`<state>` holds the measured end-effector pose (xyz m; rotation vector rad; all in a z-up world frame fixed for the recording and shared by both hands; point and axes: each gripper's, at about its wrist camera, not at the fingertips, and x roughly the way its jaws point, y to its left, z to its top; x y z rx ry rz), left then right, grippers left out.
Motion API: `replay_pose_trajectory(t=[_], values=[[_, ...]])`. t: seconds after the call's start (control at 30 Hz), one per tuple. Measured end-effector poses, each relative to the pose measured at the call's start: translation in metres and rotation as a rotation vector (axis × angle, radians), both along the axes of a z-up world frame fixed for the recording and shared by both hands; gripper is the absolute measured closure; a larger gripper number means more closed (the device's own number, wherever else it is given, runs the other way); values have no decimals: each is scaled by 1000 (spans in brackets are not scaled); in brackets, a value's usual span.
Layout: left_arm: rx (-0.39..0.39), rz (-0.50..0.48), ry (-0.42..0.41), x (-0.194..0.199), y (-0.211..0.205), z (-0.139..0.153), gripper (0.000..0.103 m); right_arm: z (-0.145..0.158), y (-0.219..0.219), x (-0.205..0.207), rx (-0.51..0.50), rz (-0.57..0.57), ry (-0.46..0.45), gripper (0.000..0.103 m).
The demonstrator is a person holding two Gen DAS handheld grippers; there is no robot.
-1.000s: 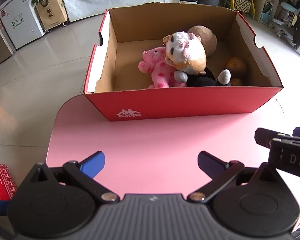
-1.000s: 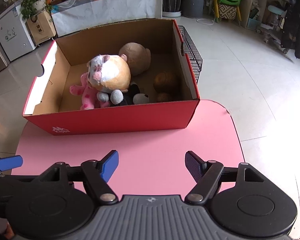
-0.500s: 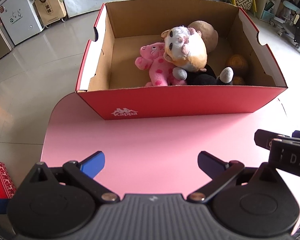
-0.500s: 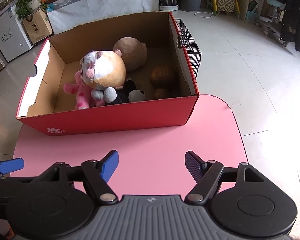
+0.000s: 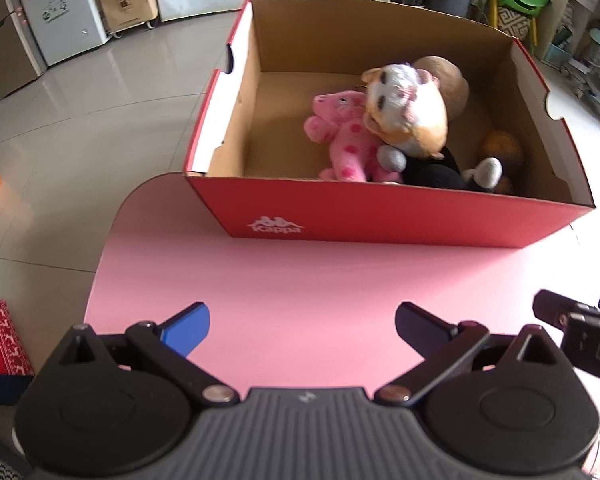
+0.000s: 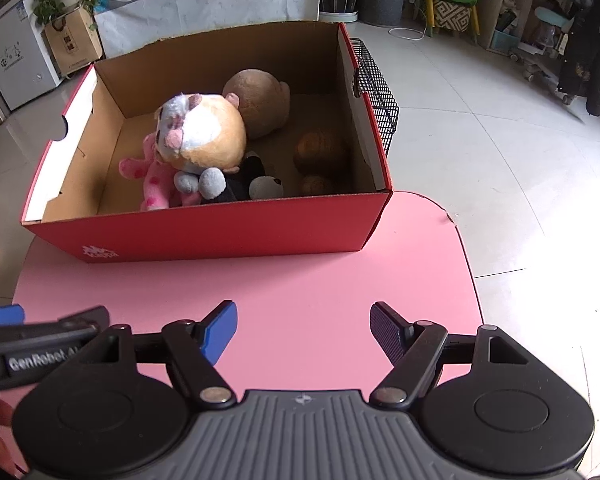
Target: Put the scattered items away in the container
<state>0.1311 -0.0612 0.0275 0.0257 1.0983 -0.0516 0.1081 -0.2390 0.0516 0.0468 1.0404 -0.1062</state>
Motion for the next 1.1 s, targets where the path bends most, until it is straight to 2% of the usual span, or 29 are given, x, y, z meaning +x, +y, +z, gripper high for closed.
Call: replay_pose_trajectory(t=[0.47, 1.1], values=[[20, 5, -11, 0, -1, 0, 0, -10, 20, -4, -27, 86, 44, 29], [35, -6, -23, 1, -8, 1, 0, -9, 18, -5, -15, 95, 46, 29]])
